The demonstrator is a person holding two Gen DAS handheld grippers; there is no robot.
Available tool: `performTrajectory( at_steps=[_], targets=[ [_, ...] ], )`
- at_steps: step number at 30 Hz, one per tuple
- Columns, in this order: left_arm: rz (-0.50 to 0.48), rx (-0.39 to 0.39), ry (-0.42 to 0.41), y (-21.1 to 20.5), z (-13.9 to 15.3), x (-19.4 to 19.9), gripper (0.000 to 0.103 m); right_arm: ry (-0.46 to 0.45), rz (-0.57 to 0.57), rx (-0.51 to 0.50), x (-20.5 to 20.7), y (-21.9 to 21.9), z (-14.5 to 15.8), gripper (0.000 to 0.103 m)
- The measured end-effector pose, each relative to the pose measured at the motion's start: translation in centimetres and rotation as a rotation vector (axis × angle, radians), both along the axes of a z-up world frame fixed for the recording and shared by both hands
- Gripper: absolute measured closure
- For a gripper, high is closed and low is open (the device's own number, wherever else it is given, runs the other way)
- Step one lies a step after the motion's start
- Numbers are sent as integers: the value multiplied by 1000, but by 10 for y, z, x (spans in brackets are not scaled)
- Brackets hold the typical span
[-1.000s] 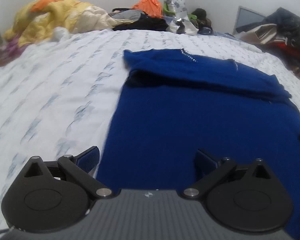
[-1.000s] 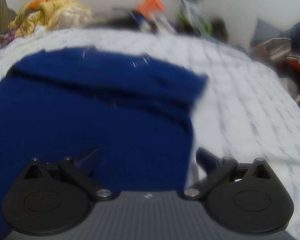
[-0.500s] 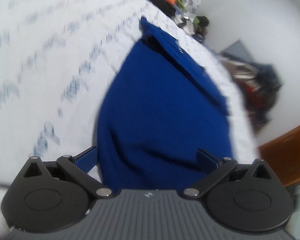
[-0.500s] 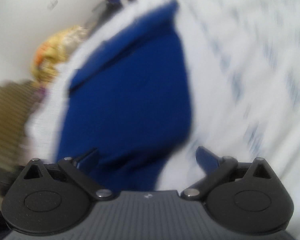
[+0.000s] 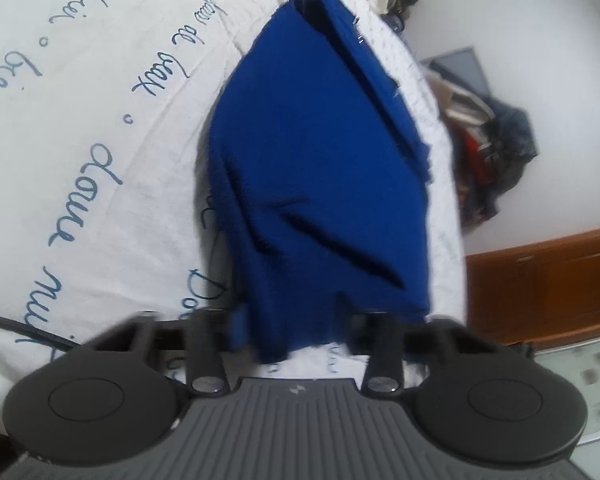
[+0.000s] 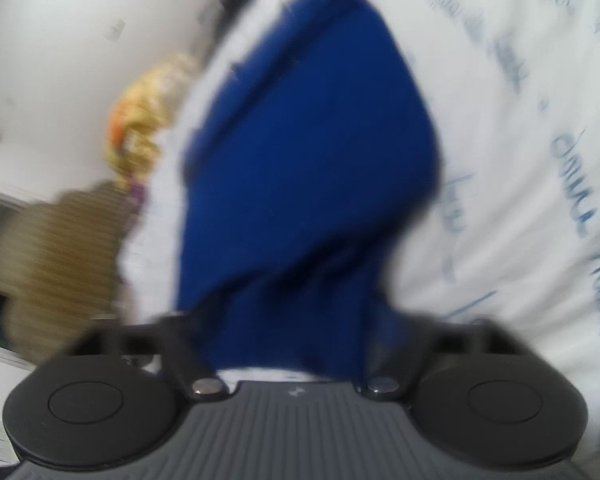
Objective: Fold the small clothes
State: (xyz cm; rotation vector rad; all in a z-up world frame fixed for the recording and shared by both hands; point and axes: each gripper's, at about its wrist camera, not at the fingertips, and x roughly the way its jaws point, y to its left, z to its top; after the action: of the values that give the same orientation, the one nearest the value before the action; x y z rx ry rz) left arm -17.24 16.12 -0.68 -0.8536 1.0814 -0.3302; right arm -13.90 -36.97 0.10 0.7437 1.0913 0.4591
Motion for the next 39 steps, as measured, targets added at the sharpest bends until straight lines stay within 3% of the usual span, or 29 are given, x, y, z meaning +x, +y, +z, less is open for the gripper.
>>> performTrajectory(
  at_steps=[1,4,8,12,16,18,19,21,23,24,26,28,30,32,33,34,35,36,37,39],
  targets=[
    [-5,29,15,-2,-2,2,101,7,-1,-4,1,0,-3,94],
    [-23,89,-1,-6,5,3,98,-4,-5,-14,3,0,-3,98],
    [-79,176,-75,0,35,-10,98,-71,51,-78,-10,-9,29,98],
    [-84,222,9,10,15,-13,94,8,114,-230,-16,-11,17,99],
    [-116,211,1,10,24,-7,95,2,85,-200,-13,-15,16,96],
    [-122,248,-45,14,43,0,94,27,49,-201,-4,-19,22,92],
    [-116,282,-85,14,56,5,91,20,19,-213,3,-24,29,85],
    [-93,327,-182,11,79,21,69,-72,-69,-208,18,-30,50,67],
    [-58,382,-307,-9,95,44,36,-196,-126,-192,42,-24,65,31],
    [-51,403,-364,-24,97,59,33,-252,-141,-190,58,-13,68,28],
    [-63,416,-424,-55,89,86,37,-339,-129,-189,94,16,66,27],
    [-58,487,-438,-92,71,113,46,-352,-117,-213,131,50,54,29],
    [-67,603,-441,-122,50,129,48,-364,-89,-353,157,88,40,29],
    [-78,717,-407,-136,27,136,49,-386,-52,-595,165,120,20,29],
    [-83,776,-488,-135,21,125,43,-441,-19,-702,160,132,9,29],
    [-111,864,-530,-147,13,122,34,-530,9,-789,150,143,1,21],
    [-113,918,-570,-144,9,112,20,-548,-12,-797,141,136,-3,7],
    [-97,907,-537,-136,10,110,13,-493,-33,-740,135,115,-4,4],
    [-77,865,-500,-122,10,113,9,-501,-34,-750,128,106,-5,4],
    [-90,845,-508,-115,11,113,10,-496,-42,-745,126,95,-5,4]
  ],
)
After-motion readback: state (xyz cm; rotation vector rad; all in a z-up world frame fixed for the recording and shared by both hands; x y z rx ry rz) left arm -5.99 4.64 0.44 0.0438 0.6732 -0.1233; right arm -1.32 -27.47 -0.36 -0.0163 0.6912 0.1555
